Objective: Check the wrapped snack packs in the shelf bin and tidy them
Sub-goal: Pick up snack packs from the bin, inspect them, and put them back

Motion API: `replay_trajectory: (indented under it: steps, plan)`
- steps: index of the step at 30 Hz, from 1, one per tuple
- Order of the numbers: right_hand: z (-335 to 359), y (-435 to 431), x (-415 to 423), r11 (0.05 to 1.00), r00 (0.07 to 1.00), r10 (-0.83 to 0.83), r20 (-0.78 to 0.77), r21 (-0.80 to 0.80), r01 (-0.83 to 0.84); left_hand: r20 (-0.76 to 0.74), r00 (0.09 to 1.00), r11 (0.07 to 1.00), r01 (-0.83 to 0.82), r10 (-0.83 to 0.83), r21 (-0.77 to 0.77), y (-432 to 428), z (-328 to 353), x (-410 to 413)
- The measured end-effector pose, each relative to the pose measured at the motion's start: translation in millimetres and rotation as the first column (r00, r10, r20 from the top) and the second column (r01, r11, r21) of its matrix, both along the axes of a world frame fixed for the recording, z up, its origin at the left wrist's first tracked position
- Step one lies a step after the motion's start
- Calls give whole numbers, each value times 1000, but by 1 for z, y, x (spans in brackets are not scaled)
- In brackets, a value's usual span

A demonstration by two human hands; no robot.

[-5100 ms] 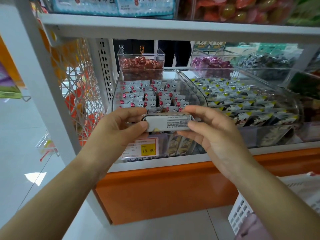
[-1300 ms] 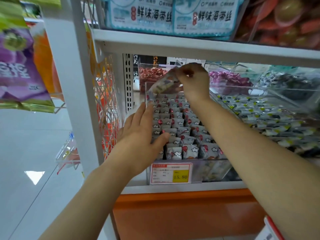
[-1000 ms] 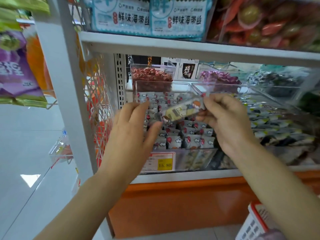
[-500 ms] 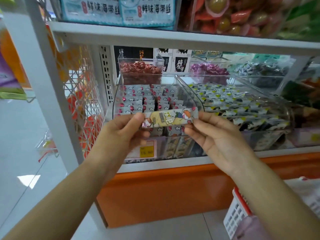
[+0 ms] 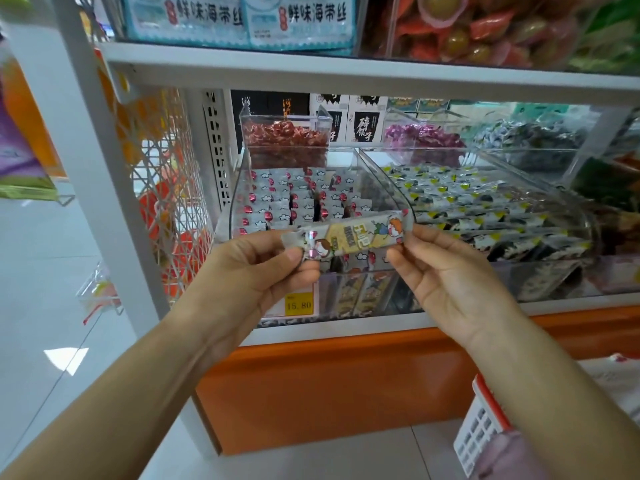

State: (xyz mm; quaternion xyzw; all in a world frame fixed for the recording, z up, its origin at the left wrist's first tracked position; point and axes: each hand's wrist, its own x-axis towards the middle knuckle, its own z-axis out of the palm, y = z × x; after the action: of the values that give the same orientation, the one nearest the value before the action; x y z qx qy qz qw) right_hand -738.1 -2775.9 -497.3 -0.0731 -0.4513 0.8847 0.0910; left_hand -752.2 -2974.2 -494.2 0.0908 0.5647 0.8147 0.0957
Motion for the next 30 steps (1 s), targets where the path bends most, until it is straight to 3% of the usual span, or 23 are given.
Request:
replay_trajectory:
  steps: [7, 12, 16, 24, 30]
  plan:
    - [-1, 1, 3, 975, 998, 3, -68, 223, 13, -144, 989, 972, -48, 15, -232, -1, 0, 5]
    - [-5, 1, 3, 922, 993, 18, -113, 386, 27, -118, 989, 975, 61, -88, -216, -6, 1, 4]
    - [-5, -4, 6, 871, 986, 97, -138, 490, -17, -170, 985, 949, -29, -26, -313, -7, 0, 1]
    - [-2, -7, 9, 853, 984, 49, -172, 520, 49, -261, 965, 917, -85, -22, -390, -7, 3, 5]
    - [-5, -5, 10, 782, 980, -46, -195, 604, 157, -385, 920, 814, -166, -76, -556, -6, 2, 6]
